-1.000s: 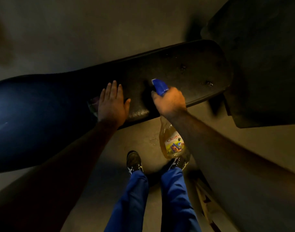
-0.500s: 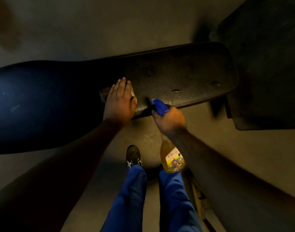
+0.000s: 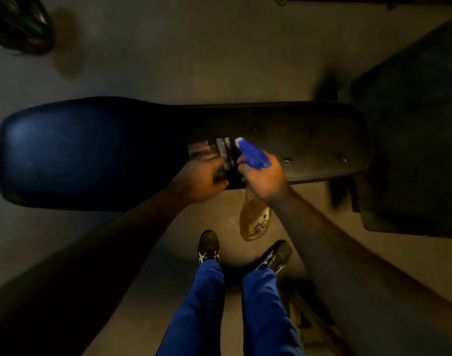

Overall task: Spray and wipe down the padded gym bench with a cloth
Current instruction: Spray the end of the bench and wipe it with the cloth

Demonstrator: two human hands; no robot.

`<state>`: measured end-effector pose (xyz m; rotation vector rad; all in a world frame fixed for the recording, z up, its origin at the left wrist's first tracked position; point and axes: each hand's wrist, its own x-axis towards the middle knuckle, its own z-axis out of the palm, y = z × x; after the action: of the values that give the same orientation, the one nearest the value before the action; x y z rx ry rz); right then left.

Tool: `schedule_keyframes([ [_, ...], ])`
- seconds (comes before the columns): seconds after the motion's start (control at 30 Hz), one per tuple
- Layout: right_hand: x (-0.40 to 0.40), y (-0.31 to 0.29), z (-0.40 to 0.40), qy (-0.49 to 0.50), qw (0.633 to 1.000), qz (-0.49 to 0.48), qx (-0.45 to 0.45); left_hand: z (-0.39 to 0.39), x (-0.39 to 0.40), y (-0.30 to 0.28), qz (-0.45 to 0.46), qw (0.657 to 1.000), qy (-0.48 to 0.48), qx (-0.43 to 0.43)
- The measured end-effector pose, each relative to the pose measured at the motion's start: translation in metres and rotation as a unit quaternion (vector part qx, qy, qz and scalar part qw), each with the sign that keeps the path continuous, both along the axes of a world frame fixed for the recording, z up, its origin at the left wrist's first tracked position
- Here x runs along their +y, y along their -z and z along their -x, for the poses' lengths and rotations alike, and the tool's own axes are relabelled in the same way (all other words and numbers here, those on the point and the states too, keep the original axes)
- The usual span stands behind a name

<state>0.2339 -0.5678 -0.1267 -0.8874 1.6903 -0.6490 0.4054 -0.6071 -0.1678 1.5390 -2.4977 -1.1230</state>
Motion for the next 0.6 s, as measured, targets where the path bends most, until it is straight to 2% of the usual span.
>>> schedule_keyframes([
  [0.1, -0.025, -0.035, -0.021, -0.047, 0.993, 0.104, -0.024, -0.011, -0.01, -0.035, -0.129, 0.99, 0.0, 0.054],
  [0.27, -0.072, -0.077, -0.061, -0.097, 0.975, 0.191, -0.061, -0.034, -0.028, -0.073, -0.249, 0.952, -0.07, 0.167],
  [0.47, -0.109, -0.083, -0.103, -0.161, 0.959, 0.196, -0.127, -0.065, -0.052, -0.072, -0.114, 0.958, -0.192, 0.179],
  [0.6, -0.128, -0.07, -0.123, -0.217, 0.947, 0.222, -0.087, -0.086, -0.069, -0.057, -0.047, 0.959, -0.226, 0.164],
])
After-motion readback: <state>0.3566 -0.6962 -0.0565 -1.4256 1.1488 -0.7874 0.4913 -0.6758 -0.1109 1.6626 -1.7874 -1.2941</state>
